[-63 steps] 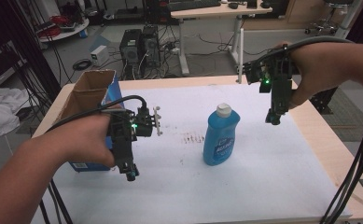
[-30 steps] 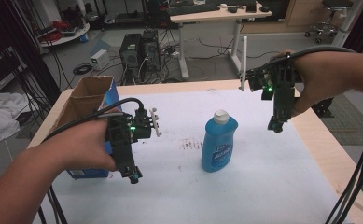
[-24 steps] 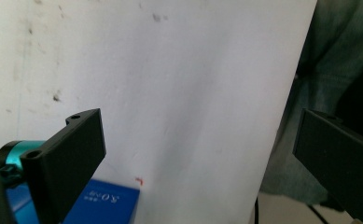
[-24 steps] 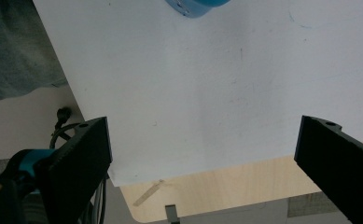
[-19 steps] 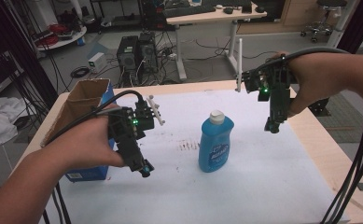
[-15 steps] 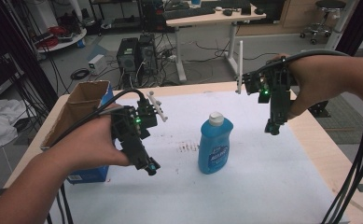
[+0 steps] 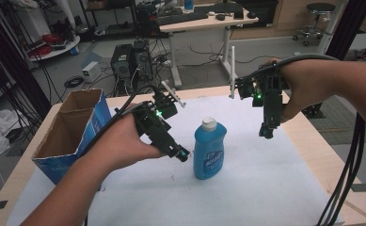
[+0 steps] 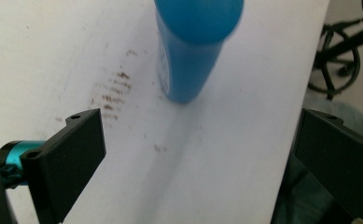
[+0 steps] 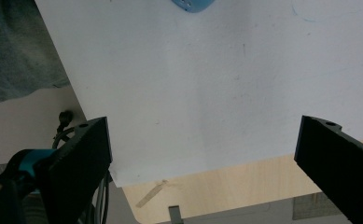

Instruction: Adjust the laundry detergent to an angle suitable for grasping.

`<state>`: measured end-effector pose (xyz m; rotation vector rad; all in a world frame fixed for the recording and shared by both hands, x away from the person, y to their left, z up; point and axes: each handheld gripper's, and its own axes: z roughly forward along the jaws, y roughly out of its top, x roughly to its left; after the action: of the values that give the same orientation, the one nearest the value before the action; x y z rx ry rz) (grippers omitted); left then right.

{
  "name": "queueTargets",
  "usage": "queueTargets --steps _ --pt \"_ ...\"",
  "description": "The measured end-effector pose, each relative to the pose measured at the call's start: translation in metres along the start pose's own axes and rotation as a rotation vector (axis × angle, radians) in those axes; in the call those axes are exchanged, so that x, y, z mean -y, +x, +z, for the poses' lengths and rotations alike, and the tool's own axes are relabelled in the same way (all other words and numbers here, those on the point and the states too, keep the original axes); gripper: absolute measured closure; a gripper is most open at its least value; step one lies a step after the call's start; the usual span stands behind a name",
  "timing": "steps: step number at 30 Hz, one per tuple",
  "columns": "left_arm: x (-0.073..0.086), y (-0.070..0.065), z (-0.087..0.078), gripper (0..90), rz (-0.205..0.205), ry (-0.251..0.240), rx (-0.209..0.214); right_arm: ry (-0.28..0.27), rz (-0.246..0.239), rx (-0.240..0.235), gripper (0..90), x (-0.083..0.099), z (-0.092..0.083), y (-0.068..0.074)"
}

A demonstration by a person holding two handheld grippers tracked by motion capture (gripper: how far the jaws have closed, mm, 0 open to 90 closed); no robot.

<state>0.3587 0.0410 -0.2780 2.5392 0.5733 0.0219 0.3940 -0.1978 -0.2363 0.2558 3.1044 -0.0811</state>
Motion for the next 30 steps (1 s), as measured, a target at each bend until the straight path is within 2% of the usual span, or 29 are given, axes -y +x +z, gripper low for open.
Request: queueTargets --steps 3,7,10,11,12,15,17,22,26,30 --pt "-0.011 0.003 0.010 2.3 -0.054 -0.060 -0.003 -0.004 0.001 0.000 3.0 0.001 0.001 0.000" --pt "-0.019 0.005 0.019 2.3 -0.077 -0.075 0.010 -0.003 0.004 -0.002 3.0 0.001 0.001 0.000" --pt "-0.027 0.005 0.035 2.3 -0.074 -0.064 0.009 -0.002 0.009 -0.005 3.1 0.002 0.002 0.000" --pt "-0.027 0.005 0.035 2.3 -0.074 -0.064 0.009 -0.004 0.004 -0.004 3.0 0.002 0.003 -0.001" --pt "-0.030 0.005 0.043 2.3 -0.070 -0.071 0.024 -0.005 0.007 -0.002 3.0 0.002 0.003 -0.001" --pt "-0.032 0.005 0.045 2.3 -0.066 -0.075 0.027 -0.008 0.002 -0.003 3.0 0.002 0.003 -0.002" --pt "-0.036 0.003 0.055 2.3 -0.068 -0.089 0.023 -0.002 0.008 -0.002 3.1 0.001 0.004 -0.002" --pt "-0.041 0.001 0.064 2.3 -0.060 -0.081 0.016 -0.002 0.007 -0.002 3.0 -0.001 0.004 -0.003" --pt "-0.046 -0.001 0.078 2.3 -0.070 -0.085 0.005 -0.004 0.011 -0.001 3.0 -0.001 0.005 -0.003" --pt "-0.048 -0.003 0.083 2.3 -0.079 -0.091 -0.039 -0.005 0.006 -0.001 3.0 0.000 0.005 -0.004"
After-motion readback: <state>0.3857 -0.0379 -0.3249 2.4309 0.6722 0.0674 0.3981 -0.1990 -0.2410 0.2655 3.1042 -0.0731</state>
